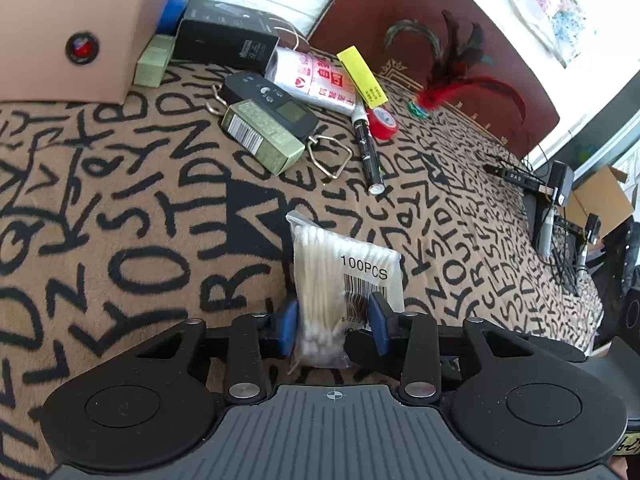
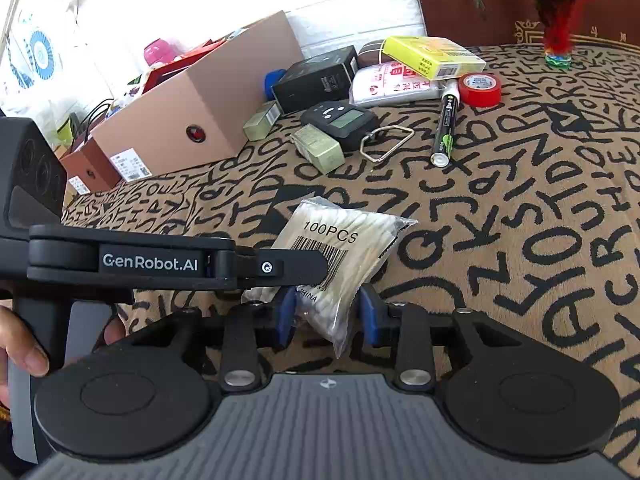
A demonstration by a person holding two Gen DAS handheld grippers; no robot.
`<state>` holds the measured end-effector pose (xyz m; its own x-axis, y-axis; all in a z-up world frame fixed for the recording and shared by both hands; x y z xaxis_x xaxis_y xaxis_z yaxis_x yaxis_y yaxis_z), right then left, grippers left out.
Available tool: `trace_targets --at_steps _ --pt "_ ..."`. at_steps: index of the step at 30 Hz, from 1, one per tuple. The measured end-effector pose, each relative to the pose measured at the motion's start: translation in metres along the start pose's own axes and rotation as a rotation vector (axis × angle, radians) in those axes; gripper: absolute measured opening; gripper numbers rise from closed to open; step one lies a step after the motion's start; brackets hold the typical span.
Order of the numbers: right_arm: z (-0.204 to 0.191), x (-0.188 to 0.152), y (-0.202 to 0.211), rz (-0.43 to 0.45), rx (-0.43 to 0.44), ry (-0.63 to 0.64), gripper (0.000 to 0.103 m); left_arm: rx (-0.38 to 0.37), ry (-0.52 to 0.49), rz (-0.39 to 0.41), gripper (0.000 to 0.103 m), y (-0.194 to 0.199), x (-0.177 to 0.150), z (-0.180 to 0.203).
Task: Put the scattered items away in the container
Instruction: 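Lift the cotton swab bag with the left gripper above the table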
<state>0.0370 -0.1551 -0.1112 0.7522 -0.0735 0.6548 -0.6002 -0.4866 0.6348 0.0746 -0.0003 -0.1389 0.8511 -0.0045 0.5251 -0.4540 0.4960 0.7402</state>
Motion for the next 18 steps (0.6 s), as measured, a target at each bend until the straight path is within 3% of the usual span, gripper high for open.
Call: trace_targets --at_steps 10,18 --pt "-0.039 -0.011 0.013 -0.042 0.021 0.086 0.035 0.025 0.046 0.036 0.032 0.045 -0.021 -0.013" --pt "-0.093 0.029 0.019 0.012 0.094 0.220 0.035 0.069 0.059 0.225 0.032 0.112 0.004 -0.025"
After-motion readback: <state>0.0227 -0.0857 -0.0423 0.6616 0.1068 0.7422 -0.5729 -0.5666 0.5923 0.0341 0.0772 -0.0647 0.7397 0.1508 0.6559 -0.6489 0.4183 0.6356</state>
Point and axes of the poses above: each gripper's, at about its wrist camera, not at the fingertips, and y roughly against the way its jaws point, z to its right, x to its top, the point moved 3 cm from there along -y, roughly the way its jaws point, and after that the axes turned 7 degrees about x, right-handed, at the moved point
